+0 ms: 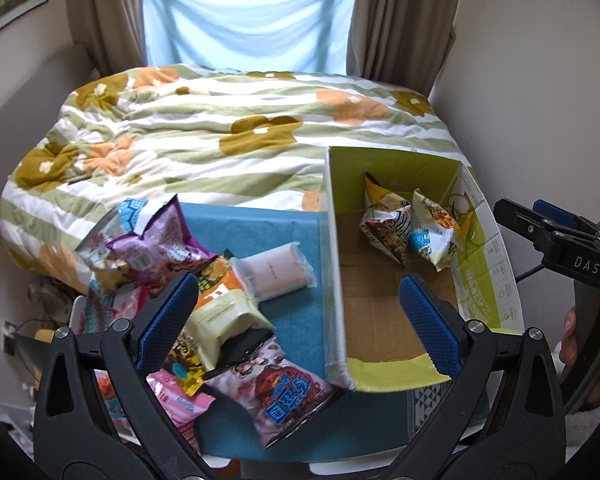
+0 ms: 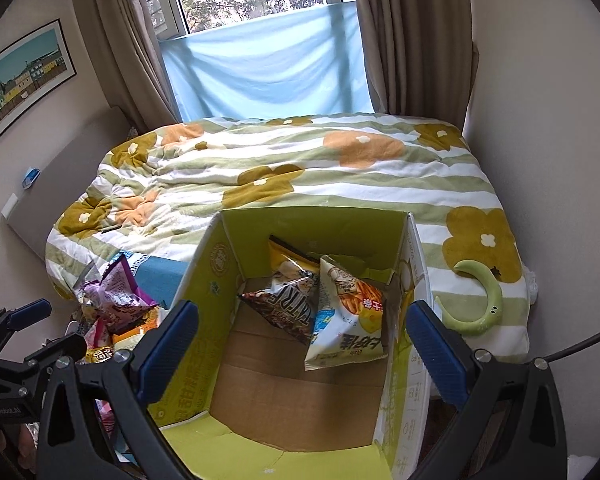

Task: Organize snacks
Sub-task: 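Withdraw both open tools from the box back toward the snack pile, then grasp the white shrimp-flake bag with the left tool while the right tool grasps the pink marshmallow bag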

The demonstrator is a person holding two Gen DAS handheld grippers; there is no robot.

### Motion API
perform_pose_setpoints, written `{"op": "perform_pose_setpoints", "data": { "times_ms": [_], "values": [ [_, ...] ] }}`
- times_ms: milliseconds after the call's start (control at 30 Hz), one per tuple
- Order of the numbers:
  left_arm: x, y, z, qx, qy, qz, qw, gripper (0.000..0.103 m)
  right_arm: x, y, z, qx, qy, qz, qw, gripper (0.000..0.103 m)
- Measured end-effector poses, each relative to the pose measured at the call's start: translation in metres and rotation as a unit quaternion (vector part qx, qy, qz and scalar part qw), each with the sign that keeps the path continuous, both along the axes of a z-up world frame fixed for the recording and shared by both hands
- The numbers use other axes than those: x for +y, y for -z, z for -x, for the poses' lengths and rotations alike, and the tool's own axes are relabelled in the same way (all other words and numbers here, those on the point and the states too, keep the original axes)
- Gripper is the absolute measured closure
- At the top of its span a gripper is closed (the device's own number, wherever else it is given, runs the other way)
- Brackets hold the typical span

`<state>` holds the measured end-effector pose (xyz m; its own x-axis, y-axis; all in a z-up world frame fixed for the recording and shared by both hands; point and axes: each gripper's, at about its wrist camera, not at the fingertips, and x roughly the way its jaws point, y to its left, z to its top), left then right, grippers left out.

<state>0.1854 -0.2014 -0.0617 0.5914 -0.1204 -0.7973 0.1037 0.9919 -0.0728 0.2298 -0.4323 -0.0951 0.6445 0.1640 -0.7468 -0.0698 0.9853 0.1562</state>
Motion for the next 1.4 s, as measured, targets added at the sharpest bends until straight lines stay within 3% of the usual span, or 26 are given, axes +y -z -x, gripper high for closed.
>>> {"op": "perform_pose_setpoints", "data": {
  "times_ms": [333,567,733,933,1400],
  "values": [
    [0.121,0.002,0.072,-0.003,-0.013,0.009,0.9999,0.003,0.086,-0.021,0.076,-0.033,0.007,-0.019,0.999,0.0],
    [0.2,0.017,0.111,0.011,-0.007,0.005,0.9999,0.003,0.165,-0.009,0.122,-0.022,0.011,-0.034,0.999,0.0],
    [0.243,0.042,0.119,0.038,0.005,0.007,0.9992,0.003,0.212,0.009,0.147,-0.01,0.011,-0.044,0.999,0.0],
    [0.269,0.086,0.111,0.076,0.021,0.023,0.9966,0.003,0.252,0.044,0.158,0.023,0.0,-0.071,0.997,0.0],
    [0.284,0.18,0.067,0.136,0.029,0.065,0.9882,0.003,0.302,0.144,0.141,0.088,-0.061,-0.072,0.992,0.0]
  ]
}}
